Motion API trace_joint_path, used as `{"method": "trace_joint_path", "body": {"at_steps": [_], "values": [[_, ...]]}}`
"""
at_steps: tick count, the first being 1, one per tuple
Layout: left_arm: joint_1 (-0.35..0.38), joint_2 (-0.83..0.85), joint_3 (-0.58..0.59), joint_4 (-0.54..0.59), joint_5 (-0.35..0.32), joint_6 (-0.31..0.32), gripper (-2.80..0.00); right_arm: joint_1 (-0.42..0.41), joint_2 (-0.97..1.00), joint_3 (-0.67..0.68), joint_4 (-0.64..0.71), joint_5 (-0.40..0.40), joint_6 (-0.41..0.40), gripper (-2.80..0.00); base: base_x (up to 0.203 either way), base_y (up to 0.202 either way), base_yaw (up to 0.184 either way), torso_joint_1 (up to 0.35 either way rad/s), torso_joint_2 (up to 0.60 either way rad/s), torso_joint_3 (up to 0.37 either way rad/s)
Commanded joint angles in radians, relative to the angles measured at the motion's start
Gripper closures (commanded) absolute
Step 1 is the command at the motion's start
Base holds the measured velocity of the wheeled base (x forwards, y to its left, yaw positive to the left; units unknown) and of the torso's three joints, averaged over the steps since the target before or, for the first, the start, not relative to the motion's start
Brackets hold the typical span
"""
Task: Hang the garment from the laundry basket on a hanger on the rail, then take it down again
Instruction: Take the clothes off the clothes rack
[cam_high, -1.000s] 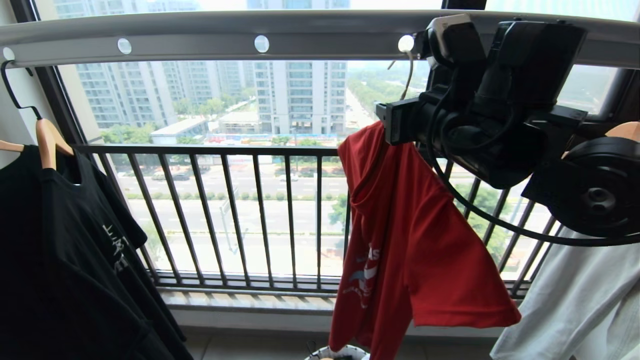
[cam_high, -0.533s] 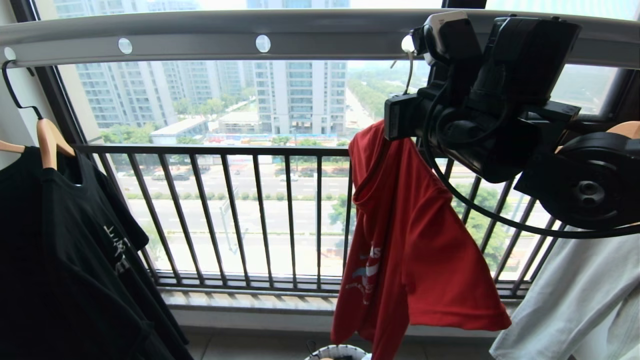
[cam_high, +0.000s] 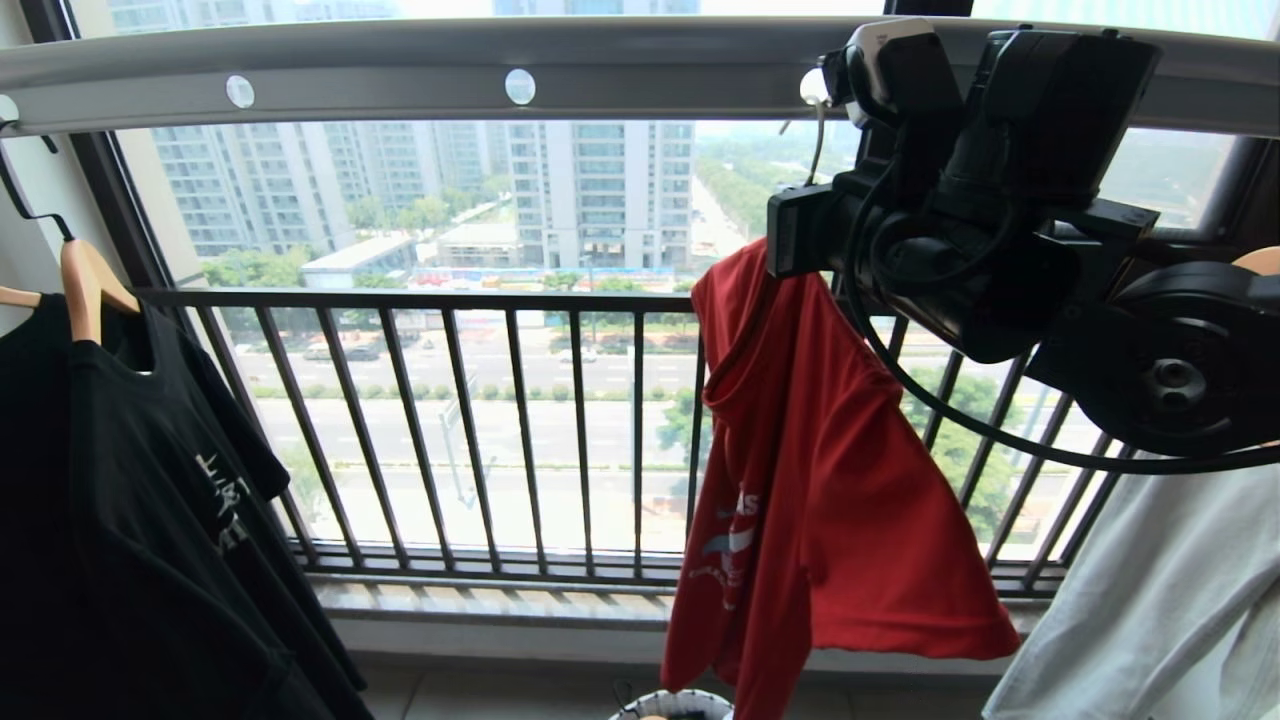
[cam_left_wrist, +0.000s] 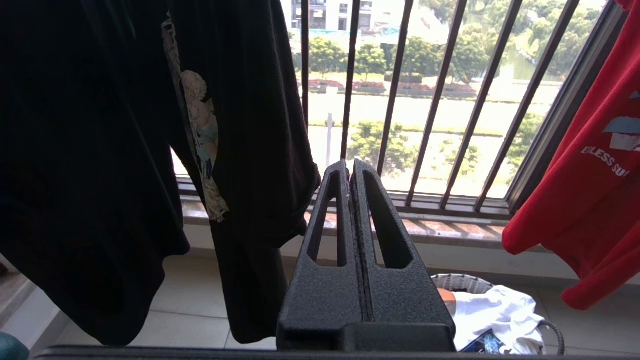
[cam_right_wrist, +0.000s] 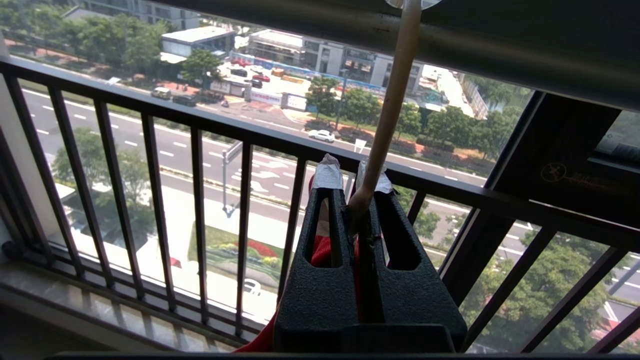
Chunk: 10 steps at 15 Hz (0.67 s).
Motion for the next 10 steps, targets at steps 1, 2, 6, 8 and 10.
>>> {"method": "trace_joint_path", "body": {"at_steps": [1, 2, 6, 8, 10], "values": [[0.0, 0.0, 0.002, 0.0, 0.001, -0.001, 0.0, 0.001, -0.004, 0.001, -0.004, -0.002, 0.0, 0.0, 0.0, 0.0, 0.0, 0.0, 0.0, 0.0], [0.0, 0.0, 0.002, 0.0, 0.001, -0.001, 0.0, 0.003, -0.006, 0.0, -0.005, -0.002, 0.0, 0.0, 0.0, 0.0, 0.0, 0.0, 0.0, 0.0], [0.0, 0.0, 0.002, 0.0, 0.001, -0.001, 0.0, 0.006, -0.016, 0.003, -0.007, -0.005, 0.001, 0.0, 0.0, 0.0, 0.0, 0.0, 0.0, 0.0], [0.0, 0.0, 0.001, 0.0, 0.001, -0.001, 0.0, 0.007, -0.023, 0.004, -0.011, -0.006, 0.001, 0.0, 0.0, 0.0, 0.0, 0.0, 0.0, 0.0], [0.0, 0.0, 0.002, 0.0, 0.001, -0.001, 0.0, 0.016, -0.031, 0.009, -0.011, -0.014, 0.001, 0.0, 0.0, 0.0, 0.0, 0.0, 0.0, 0.0]]}}
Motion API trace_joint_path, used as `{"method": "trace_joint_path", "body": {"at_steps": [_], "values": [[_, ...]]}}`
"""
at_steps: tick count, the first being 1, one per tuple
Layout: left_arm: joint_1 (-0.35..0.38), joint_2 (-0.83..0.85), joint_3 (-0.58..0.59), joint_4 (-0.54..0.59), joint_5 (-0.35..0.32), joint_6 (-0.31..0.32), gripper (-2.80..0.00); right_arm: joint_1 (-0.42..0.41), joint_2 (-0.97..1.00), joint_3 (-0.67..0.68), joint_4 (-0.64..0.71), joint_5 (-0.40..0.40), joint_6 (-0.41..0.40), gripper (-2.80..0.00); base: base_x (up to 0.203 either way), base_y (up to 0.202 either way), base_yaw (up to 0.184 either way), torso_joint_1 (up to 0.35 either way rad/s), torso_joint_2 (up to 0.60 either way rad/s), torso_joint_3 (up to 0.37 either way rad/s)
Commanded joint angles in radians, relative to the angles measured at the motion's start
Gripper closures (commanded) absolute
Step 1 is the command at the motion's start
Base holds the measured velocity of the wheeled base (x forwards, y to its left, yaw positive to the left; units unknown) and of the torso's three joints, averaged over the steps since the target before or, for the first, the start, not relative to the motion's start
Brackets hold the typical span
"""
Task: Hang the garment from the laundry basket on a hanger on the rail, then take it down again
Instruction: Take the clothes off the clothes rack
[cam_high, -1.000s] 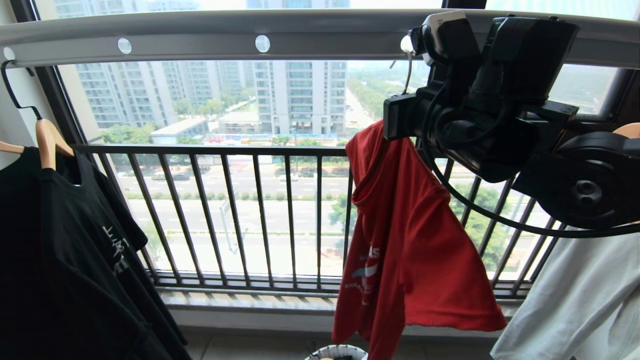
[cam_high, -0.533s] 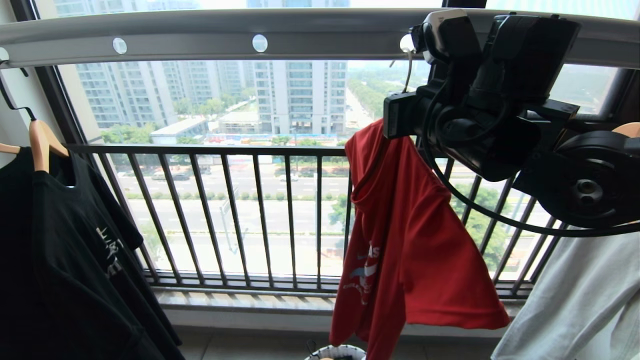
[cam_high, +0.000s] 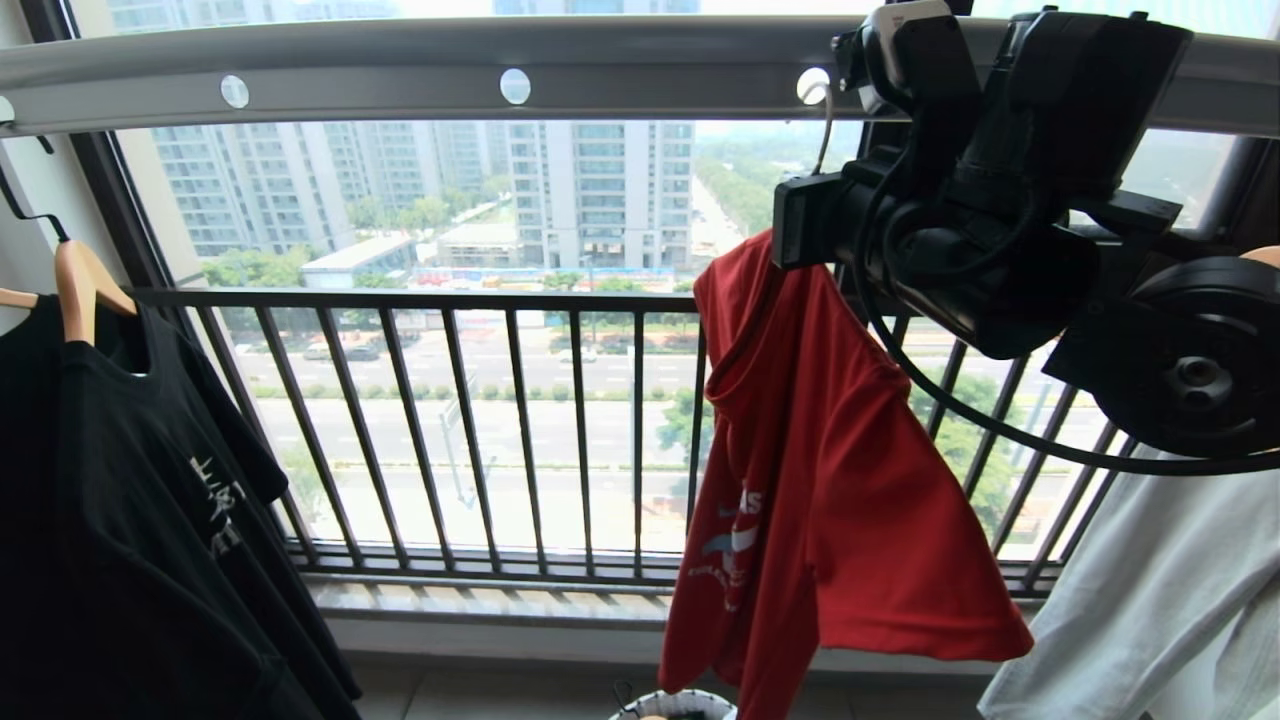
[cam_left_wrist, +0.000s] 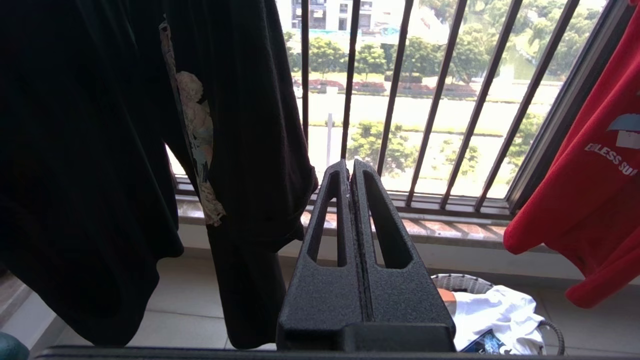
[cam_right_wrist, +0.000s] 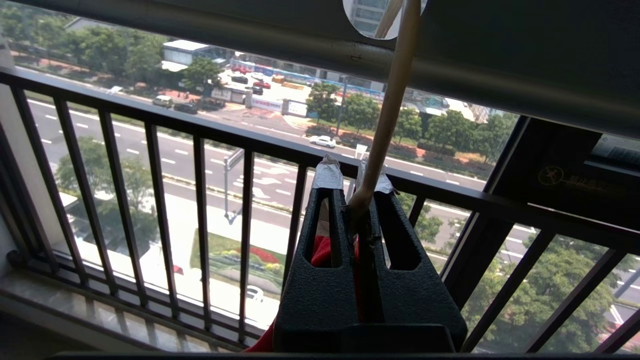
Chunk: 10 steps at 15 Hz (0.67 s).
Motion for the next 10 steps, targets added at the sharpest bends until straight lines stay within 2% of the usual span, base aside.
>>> {"method": "trace_joint_path", "body": {"at_steps": [1, 10], "values": [[0.0, 0.0, 0.0, 0.0, 0.001, -0.001, 0.0, 0.012, -0.016, 0.004, -0.004, -0.015, -0.001, 0.0, 0.0, 0.0, 0.0, 0.0, 0.0, 0.0], [0.0, 0.0, 0.002, -0.002, 0.001, -0.001, 0.0, 0.046, -0.075, 0.062, -0.004, -0.018, 0.0, 0.0, 0.0, 0.0, 0.0, 0.0, 0.0, 0.0]]}}
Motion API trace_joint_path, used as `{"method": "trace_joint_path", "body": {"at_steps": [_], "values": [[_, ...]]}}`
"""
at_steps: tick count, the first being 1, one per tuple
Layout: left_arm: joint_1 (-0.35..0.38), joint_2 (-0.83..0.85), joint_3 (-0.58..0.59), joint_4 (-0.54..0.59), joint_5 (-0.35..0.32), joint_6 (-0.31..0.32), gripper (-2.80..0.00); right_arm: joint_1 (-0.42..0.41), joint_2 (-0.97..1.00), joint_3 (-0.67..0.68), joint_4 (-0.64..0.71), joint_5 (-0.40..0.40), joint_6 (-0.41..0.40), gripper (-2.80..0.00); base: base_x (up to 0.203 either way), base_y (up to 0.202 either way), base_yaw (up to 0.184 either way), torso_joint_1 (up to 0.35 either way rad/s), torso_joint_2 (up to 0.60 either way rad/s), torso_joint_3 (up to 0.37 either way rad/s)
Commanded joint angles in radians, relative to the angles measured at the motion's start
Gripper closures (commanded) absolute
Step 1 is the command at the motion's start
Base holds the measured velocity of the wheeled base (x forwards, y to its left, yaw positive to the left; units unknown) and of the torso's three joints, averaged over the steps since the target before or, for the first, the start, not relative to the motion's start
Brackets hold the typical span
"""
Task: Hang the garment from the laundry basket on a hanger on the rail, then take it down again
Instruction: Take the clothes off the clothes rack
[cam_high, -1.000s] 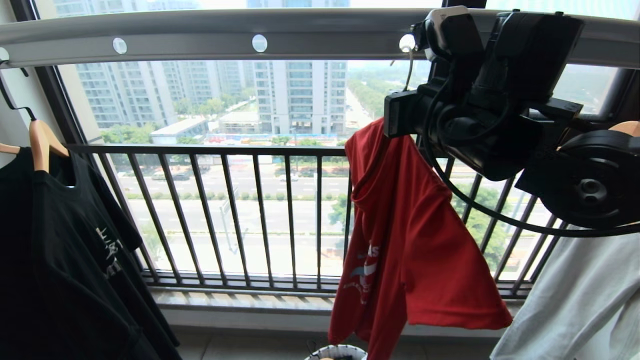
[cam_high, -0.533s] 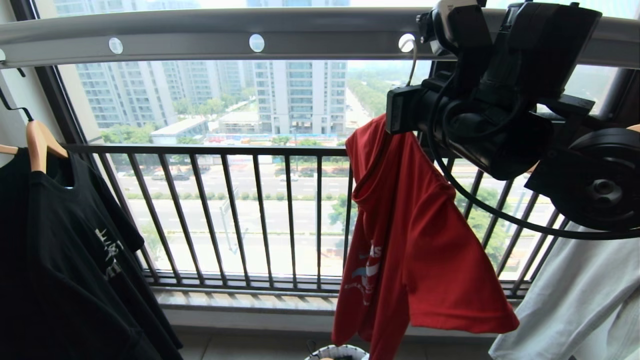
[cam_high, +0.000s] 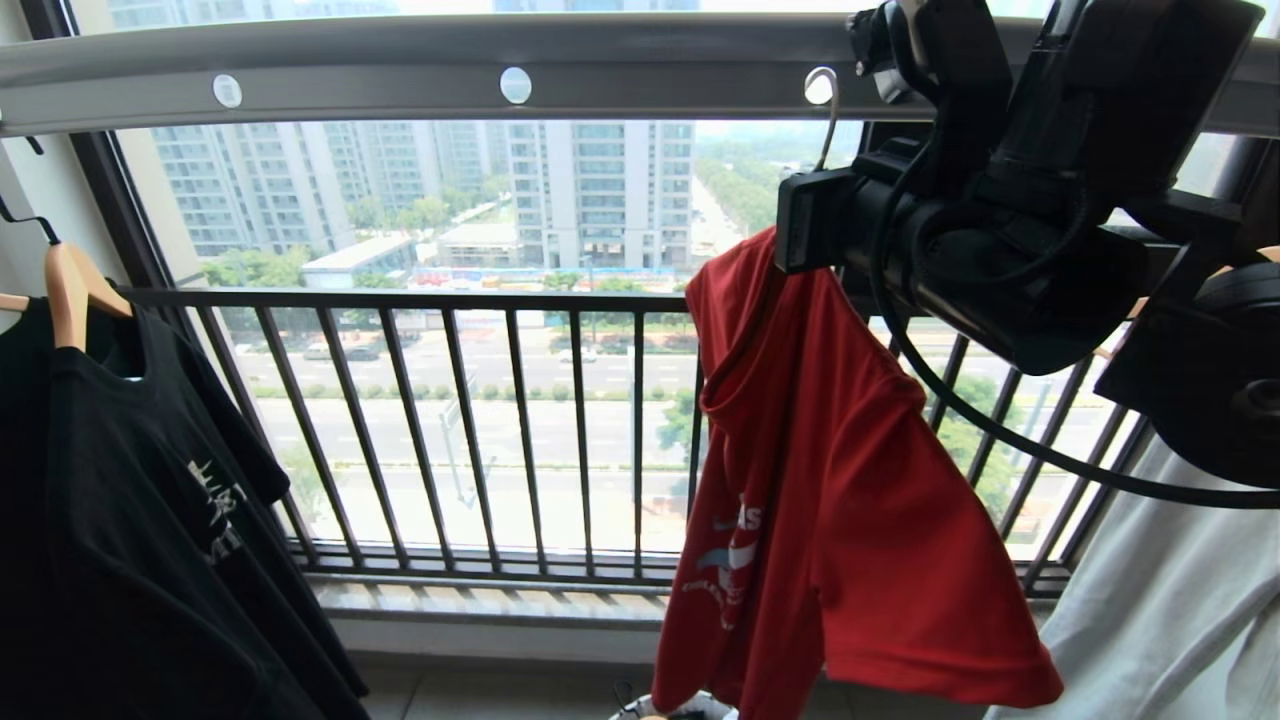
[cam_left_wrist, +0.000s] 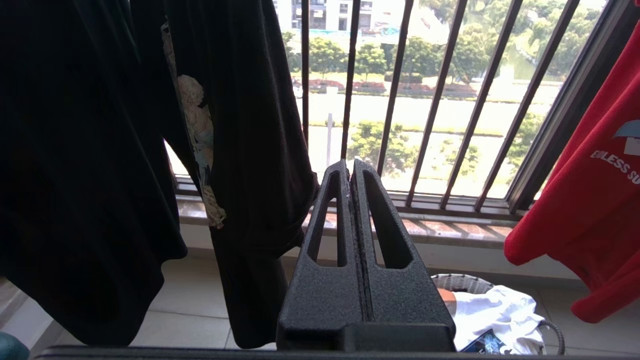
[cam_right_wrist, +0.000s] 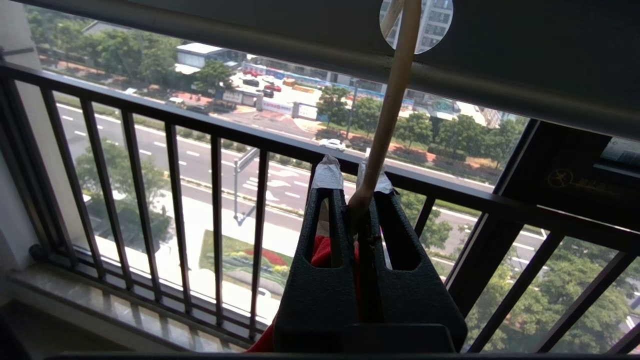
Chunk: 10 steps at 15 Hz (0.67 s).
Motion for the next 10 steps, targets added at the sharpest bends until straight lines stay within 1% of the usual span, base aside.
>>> {"method": "trace_joint_path", "body": {"at_steps": [1, 10], "values": [[0.0, 0.0, 0.002, 0.0, 0.0, -0.001, 0.0, 0.004, -0.028, 0.019, -0.003, -0.002, -0.001, 0.0, 0.0, 0.0, 0.0, 0.0, 0.0, 0.0], [0.0, 0.0, 0.002, -0.002, 0.0, -0.001, 0.0, 0.013, -0.086, 0.058, -0.005, -0.001, -0.001, 0.0, 0.0, 0.0, 0.0, 0.0, 0.0, 0.0]]}}
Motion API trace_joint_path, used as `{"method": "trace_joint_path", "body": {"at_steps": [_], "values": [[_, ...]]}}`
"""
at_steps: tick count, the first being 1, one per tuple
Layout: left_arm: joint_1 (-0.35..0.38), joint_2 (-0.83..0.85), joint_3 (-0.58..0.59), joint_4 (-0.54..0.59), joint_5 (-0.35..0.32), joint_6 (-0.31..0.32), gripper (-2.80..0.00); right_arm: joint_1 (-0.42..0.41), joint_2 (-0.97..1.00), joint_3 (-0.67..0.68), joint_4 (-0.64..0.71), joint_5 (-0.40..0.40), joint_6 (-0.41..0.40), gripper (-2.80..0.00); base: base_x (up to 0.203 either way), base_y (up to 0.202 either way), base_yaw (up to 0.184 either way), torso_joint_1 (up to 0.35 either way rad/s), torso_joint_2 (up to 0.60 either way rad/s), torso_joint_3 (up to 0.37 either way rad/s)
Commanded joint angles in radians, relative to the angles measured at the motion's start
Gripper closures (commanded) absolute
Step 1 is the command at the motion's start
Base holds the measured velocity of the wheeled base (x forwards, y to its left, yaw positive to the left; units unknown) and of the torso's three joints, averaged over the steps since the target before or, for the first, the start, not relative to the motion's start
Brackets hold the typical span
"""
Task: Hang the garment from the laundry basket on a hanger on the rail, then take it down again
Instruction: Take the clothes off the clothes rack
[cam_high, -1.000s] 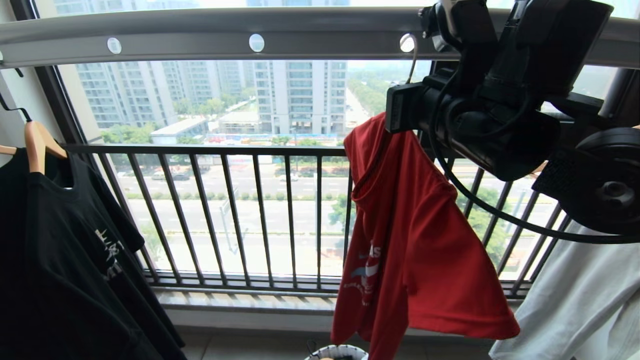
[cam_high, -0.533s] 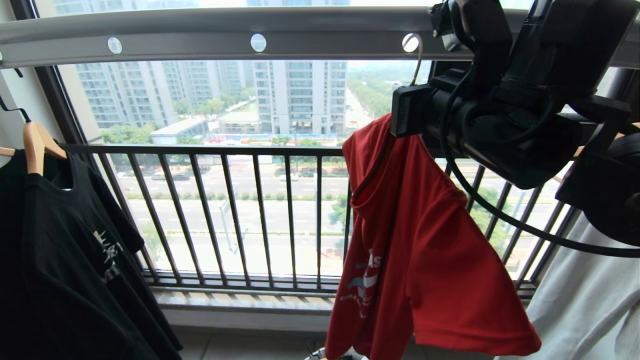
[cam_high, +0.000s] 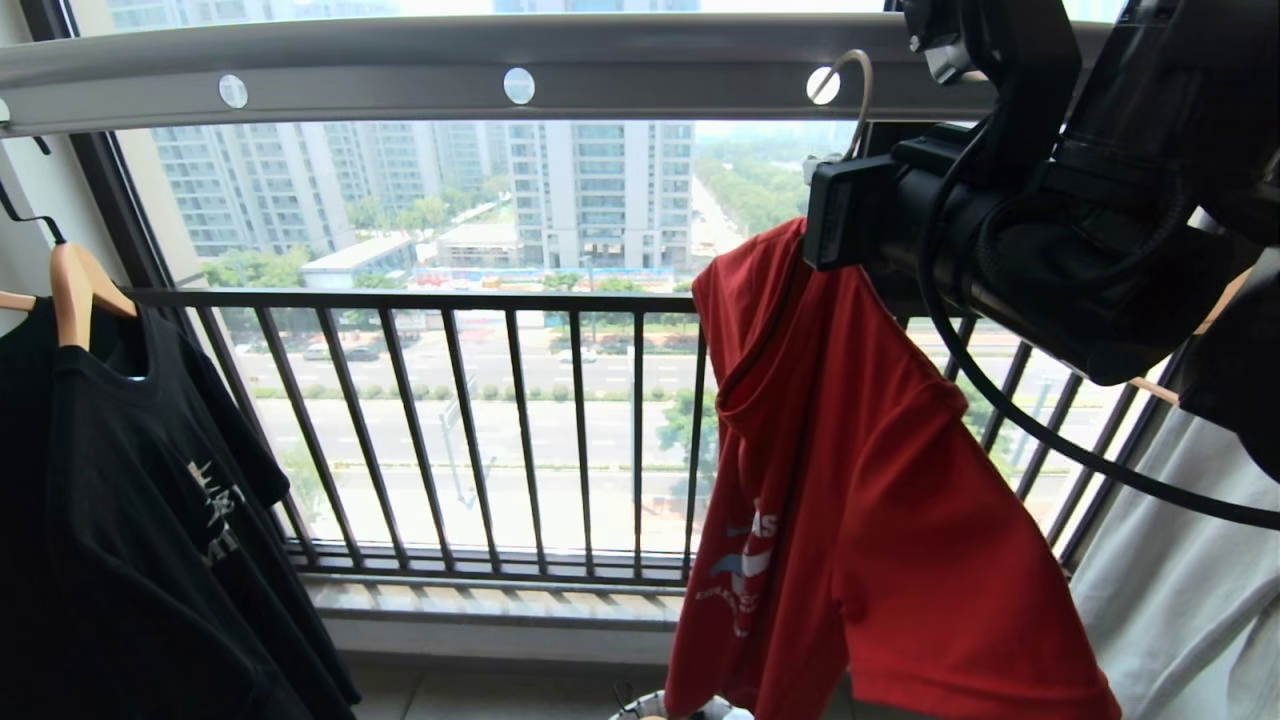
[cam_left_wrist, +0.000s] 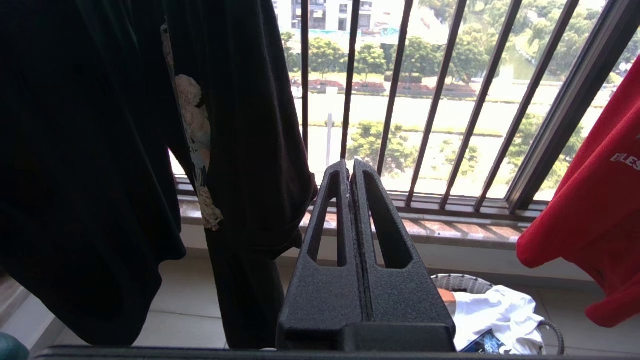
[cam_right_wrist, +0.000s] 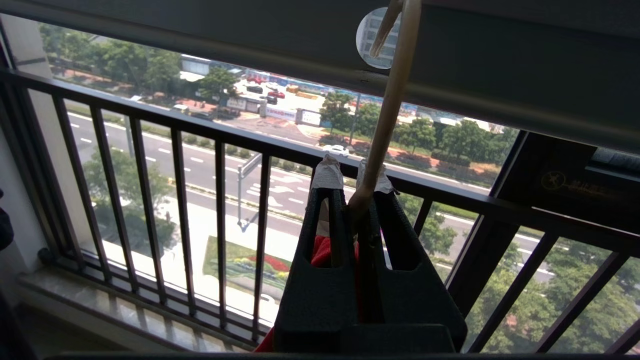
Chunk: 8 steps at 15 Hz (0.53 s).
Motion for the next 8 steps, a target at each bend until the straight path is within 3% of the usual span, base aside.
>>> {"method": "trace_joint_path", "body": {"at_steps": [1, 8], "values": [[0.0, 0.0, 0.002, -0.001, 0.0, -0.001, 0.0, 0.01, -0.022, 0.004, -0.003, -0.003, -0.002, 0.0, 0.0, 0.0, 0.0, 0.0, 0.0, 0.0], [0.0, 0.0, 0.002, 0.0, 0.0, -0.001, 0.0, 0.034, -0.105, 0.041, -0.002, -0.004, -0.002, 0.0, 0.0, 0.0, 0.0, 0.0, 0.0, 0.0]]}}
